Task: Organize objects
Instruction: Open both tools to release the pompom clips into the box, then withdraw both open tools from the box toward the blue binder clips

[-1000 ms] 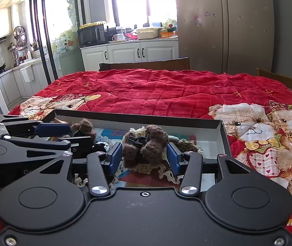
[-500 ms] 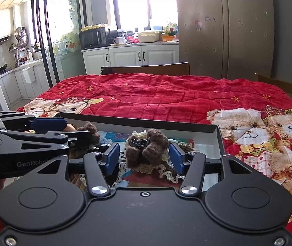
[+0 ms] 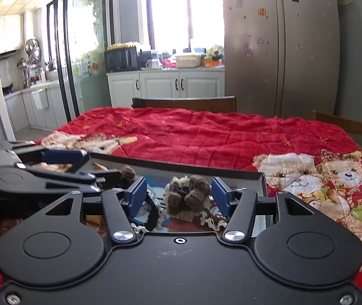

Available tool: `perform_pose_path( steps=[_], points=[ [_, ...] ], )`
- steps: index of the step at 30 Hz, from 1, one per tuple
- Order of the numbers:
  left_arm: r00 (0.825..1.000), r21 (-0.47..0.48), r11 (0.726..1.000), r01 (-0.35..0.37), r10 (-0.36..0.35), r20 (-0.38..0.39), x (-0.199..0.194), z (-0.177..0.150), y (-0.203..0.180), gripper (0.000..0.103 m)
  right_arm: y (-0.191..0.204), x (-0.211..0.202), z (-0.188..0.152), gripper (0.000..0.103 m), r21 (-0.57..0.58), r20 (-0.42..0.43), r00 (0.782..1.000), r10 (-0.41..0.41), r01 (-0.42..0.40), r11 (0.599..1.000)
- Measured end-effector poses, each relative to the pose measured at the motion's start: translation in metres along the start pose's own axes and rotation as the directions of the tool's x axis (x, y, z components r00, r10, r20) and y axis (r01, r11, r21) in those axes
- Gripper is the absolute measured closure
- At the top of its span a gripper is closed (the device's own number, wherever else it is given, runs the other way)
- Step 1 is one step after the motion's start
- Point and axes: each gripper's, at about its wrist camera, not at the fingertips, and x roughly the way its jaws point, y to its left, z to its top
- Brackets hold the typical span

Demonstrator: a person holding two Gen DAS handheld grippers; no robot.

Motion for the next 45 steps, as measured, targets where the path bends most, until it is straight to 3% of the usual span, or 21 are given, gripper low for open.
perform_pose_path(
  steps=[19, 31, 45],
  points=[
    [0.996, -0.029, 0.998, -0.053, 0.055, 0.076, -0.068, 0.005, 0.016, 0.015, 0.007, -0.086, 0.012, 0.043, 0.003, 0.073, 0.997, -0.01, 0.01, 1.0],
    [0.989, -0.012, 0.999, -0.05, 0.051, 0.141, -0.115, 0.004, 0.011, 0.01, 0.016, -0.133, 0.005, 0.042, -0.02, 0.096, 0.995, -0.014, 0.016, 1.0],
    [0.99, -0.01, 0.999, -0.031, 0.032, 0.137, -0.139, -0.013, 0.007, 0.01, 0.013, -0.161, -0.013, 0.041, -0.005, 0.092, 0.996, -0.019, 0.019, 1.0]
  ],
)
